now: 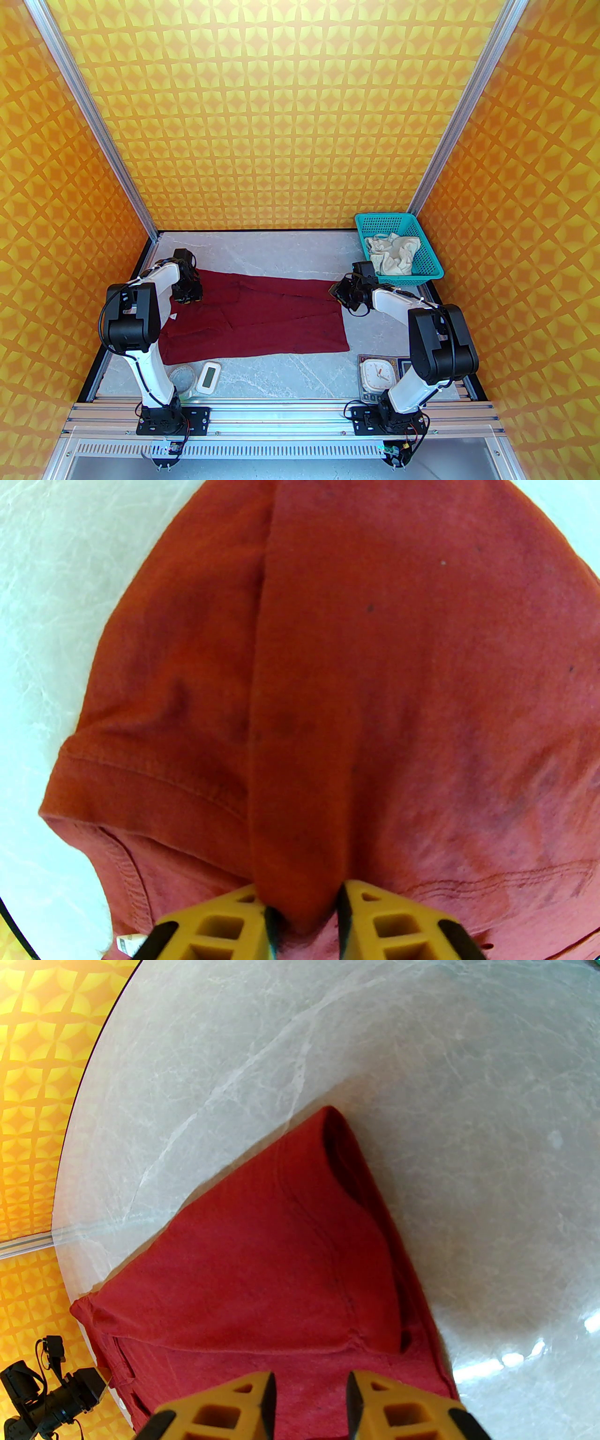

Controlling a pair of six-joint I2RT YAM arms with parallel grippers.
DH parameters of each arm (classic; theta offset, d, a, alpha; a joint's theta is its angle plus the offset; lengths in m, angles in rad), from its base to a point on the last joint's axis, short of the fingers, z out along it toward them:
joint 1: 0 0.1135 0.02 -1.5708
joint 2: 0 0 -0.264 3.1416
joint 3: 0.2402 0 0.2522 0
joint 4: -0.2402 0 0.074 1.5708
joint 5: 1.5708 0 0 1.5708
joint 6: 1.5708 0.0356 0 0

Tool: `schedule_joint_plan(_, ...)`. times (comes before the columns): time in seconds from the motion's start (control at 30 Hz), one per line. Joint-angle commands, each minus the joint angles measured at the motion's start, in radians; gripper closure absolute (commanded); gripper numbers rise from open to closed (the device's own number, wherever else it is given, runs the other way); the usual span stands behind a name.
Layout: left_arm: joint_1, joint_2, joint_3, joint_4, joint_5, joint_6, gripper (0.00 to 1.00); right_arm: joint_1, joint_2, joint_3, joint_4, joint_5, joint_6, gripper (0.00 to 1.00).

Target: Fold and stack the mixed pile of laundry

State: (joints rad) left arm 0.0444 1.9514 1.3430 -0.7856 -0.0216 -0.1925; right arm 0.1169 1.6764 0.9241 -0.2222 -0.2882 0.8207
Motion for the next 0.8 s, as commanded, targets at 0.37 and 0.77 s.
schedule_joint_plan(0.37, -0.008, -0.035, 0.046, -0.037, -0.035, 0.003, 0.73, -0.003, 0.017, 0.009, -0.008, -0.014, -0.020, 0.68)
schedule_joint_plan(0.77, -0.008, -0.075, 0.062, -0.057, -0.035, 0.004, 0.87, -0.003, 0.009, 0.014, -0.032, 0.007, -0.015, 0.67)
